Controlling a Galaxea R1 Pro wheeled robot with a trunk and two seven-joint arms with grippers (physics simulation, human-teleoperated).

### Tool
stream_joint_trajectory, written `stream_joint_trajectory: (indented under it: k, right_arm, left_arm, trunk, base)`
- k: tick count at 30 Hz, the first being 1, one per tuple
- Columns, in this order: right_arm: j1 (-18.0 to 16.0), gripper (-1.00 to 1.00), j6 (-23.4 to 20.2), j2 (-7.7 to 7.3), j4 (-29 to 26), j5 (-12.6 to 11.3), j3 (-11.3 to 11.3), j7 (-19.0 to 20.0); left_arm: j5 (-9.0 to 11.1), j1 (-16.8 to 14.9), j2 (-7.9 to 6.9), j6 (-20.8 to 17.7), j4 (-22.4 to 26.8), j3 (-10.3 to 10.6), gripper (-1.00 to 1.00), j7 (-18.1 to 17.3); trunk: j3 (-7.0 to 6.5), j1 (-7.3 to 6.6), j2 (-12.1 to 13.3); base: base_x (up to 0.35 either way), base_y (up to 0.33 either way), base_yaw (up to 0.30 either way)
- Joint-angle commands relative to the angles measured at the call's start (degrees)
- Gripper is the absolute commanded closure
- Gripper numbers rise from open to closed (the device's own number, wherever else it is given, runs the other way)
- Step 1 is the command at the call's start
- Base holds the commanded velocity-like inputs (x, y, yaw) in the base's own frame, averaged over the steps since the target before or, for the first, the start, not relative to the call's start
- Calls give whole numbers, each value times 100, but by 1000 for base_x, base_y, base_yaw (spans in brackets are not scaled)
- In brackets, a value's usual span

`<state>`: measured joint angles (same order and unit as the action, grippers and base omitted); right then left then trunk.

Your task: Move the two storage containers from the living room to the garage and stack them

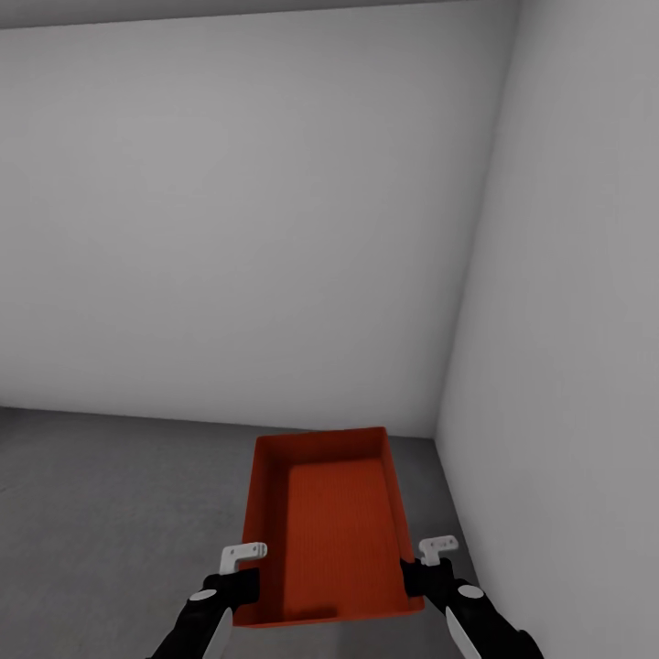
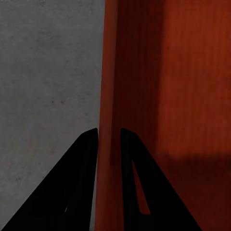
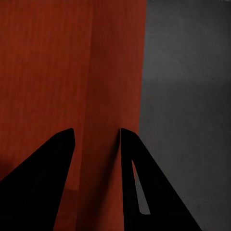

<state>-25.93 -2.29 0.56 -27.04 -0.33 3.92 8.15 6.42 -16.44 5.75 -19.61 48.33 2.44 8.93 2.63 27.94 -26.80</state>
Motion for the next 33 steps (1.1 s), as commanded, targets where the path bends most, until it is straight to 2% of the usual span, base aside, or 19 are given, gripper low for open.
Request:
stream_joint_trajectory:
  k: [1,16,33]
  right_arm:
    - [-9,100,-26,-3,6,-178,-31,336]
    - [-9,100,-22,-3,6,-183,-40,336]
    - [-9,100,-17,-3,6,-204,-40,336]
  left_arm:
    - [-236,0,-109,240,19,19,100,223]
    - [-238,0,-109,239,19,18,100,223]
    - [-230,0,-109,238,19,12,100,223]
  trunk:
    - [13,4,-13]
    - [13,4,-13]
    - [13,4,-13]
  base:
    - [44,11,-2]
    - [5,1,0]
    - [317,0,0]
